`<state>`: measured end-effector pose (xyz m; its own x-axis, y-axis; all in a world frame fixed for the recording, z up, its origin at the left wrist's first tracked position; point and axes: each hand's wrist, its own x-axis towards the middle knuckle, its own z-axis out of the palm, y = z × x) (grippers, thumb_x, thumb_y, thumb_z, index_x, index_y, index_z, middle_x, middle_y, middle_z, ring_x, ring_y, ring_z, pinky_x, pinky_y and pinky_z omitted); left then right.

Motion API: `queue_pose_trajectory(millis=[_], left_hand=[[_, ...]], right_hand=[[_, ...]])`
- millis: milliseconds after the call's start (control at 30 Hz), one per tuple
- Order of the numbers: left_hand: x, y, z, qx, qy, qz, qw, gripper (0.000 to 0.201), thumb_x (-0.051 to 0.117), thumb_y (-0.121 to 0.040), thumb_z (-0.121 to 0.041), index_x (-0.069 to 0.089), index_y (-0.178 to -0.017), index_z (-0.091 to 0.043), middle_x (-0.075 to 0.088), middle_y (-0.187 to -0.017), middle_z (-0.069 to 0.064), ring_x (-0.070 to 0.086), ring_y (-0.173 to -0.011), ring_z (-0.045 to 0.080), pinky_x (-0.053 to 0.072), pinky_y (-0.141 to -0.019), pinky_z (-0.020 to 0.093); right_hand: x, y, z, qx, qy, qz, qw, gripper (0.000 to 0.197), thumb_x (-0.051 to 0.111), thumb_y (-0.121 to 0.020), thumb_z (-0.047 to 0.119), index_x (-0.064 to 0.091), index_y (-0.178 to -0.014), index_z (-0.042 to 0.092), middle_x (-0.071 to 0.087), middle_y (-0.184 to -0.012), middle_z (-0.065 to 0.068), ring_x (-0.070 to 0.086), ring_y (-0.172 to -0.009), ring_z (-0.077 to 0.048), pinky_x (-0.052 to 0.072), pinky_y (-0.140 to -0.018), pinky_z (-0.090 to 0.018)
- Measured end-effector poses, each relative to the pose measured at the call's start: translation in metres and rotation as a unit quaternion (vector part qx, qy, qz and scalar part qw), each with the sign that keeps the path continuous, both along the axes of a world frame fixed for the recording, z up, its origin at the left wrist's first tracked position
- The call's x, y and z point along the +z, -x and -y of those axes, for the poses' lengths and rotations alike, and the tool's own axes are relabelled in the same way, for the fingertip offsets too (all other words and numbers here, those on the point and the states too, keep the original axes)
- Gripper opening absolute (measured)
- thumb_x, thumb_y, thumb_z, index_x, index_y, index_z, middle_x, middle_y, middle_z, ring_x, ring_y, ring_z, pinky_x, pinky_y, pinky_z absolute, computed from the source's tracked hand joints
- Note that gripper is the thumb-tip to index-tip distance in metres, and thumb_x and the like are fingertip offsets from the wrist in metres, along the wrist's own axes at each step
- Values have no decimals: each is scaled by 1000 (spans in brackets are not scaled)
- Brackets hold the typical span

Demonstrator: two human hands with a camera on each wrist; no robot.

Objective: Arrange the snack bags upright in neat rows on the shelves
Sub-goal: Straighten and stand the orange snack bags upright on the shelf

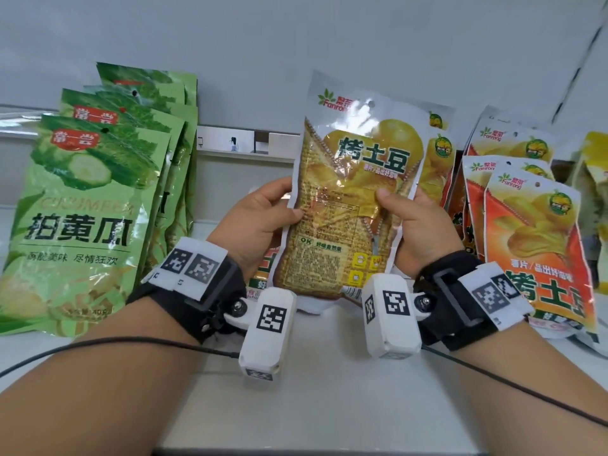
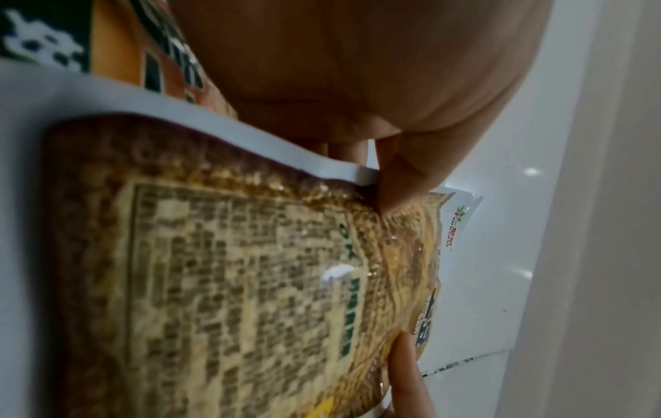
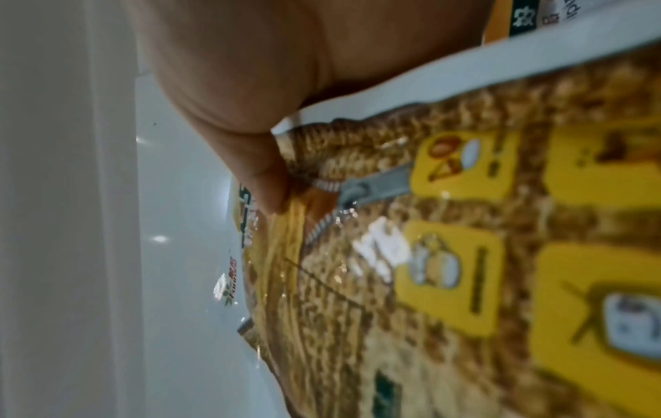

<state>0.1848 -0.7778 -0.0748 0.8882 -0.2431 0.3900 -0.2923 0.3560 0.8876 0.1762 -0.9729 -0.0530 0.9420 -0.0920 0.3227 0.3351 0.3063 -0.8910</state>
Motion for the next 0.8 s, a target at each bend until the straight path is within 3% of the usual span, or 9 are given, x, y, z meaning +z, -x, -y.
queue_pose_trajectory(millis=[133,267,333,433,500,567,633,700,800], left_hand=[[15,5,10,-19,51,0,999,30,54,-83,-2,60,-111,-7,72,-88,10,69,-76,21,59,-71,34],[37,4,18,23,57,4,998,13,54,-86,-9,63,-95,-8,71,-78,7,67,-71,20,57,-75,37],[45,2,20,54,46,1,997,13,52,-92,-8,65,-89,-8,71,-76,7,67,-70,20,56,-77,37],[49,1,24,67,46,-7,997,22,53,-93,-9,70,-79,-11,73,-79,9,69,-72,22,57,-79,40],[49,4,25,95,48,-16,994,25,53,-93,-12,72,-77,-14,73,-81,10,69,-75,24,56,-82,42],[49,7,25,129,49,-30,990,22,54,-94,-16,71,-81,-14,73,-87,11,68,-83,27,55,-86,45],[52,9,23,159,59,-49,984,22,54,-95,-24,71,-82,-14,73,-90,12,69,-87,28,54,-84,45],[57,13,21,172,79,-66,980,28,52,-96,-31,72,-89,-14,73,-96,15,70,-92,30,55,-82,47],[64,23,22,142,124,-95,977,40,48,-96,-41,73,-98,-11,73,-98,18,71,-90,33,58,-67,45]], right_hand=[[3,3,1,16,3,17,1000,16,56,-86,-2,61,-83,13,73,-71,1,70,-70,-15,57,-72,-33],[4,5,2,24,3,14,1000,14,59,-84,-1,58,-81,12,72,-68,1,70,-67,-13,55,-58,-24],[7,6,3,40,-17,11,999,4,62,-83,7,63,-83,11,74,-75,-3,71,-72,-16,55,-62,-27],[9,6,3,95,-72,-17,993,41,62,-76,34,66,-106,6,70,-106,-17,67,-100,-31,52,-87,-45],[11,5,3,86,-112,-26,990,54,62,-76,37,59,-120,5,65,-116,-20,63,-108,-34,48,-92,-50],[11,3,6,12,-108,-8,994,36,66,-81,27,62,-112,8,70,-101,-9,67,-91,-22,52,-80,-41],[11,2,12,-90,-72,19,993,2,66,-82,18,65,-83,19,62,-76,6,56,-66,-10,45,-65,-29],[13,4,17,-131,-18,41,990,17,64,-82,15,59,-70,26,55,-66,11,47,-60,-6,40,-63,-25],[16,15,12,-56,105,72,990,14,61,-87,17,62,-76,26,57,-60,14,48,-52,-1,42,-55,-19]])
